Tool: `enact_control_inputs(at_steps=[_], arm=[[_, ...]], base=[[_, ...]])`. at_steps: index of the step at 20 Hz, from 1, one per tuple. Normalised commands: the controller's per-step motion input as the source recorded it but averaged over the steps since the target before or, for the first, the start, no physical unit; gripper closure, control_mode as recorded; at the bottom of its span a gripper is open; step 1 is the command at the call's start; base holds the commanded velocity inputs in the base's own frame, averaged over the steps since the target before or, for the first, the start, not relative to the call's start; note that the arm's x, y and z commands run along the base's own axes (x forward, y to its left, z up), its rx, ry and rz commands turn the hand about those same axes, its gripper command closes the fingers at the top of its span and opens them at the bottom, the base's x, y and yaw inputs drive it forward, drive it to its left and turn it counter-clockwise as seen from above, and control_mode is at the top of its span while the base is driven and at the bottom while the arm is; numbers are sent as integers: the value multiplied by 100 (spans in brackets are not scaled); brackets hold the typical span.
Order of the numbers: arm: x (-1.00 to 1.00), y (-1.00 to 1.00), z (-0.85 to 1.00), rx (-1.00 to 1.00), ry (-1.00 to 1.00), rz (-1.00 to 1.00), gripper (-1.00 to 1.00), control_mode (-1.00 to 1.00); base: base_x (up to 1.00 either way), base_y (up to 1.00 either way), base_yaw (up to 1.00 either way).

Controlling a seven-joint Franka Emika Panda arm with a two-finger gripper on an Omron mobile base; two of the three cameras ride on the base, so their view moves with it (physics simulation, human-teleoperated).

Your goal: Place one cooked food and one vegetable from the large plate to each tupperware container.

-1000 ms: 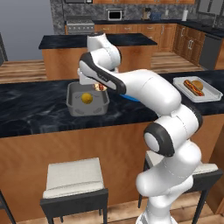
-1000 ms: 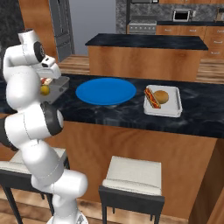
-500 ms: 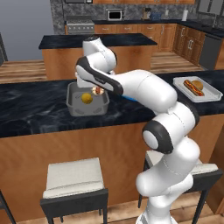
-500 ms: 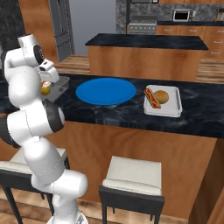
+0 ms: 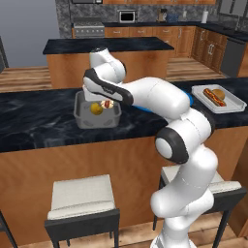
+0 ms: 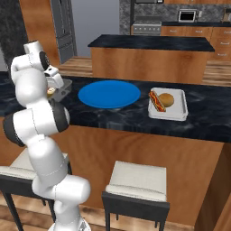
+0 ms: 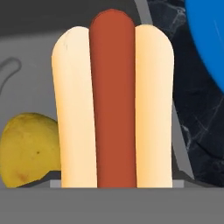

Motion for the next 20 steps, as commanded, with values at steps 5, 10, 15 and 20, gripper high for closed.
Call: enact_control_inputs(at_steps=[5,10,15,20], arm=[[0,0,0,0,0,0,100,-100],[0,0,0,0,0,0,-100,-100],[0,0,0,0,0,0,-100,-100],[0,0,9,0,0,0,-100,-100]], base=[[0,0,0],[0,0,0],[0,0,0],[0,0,0]])
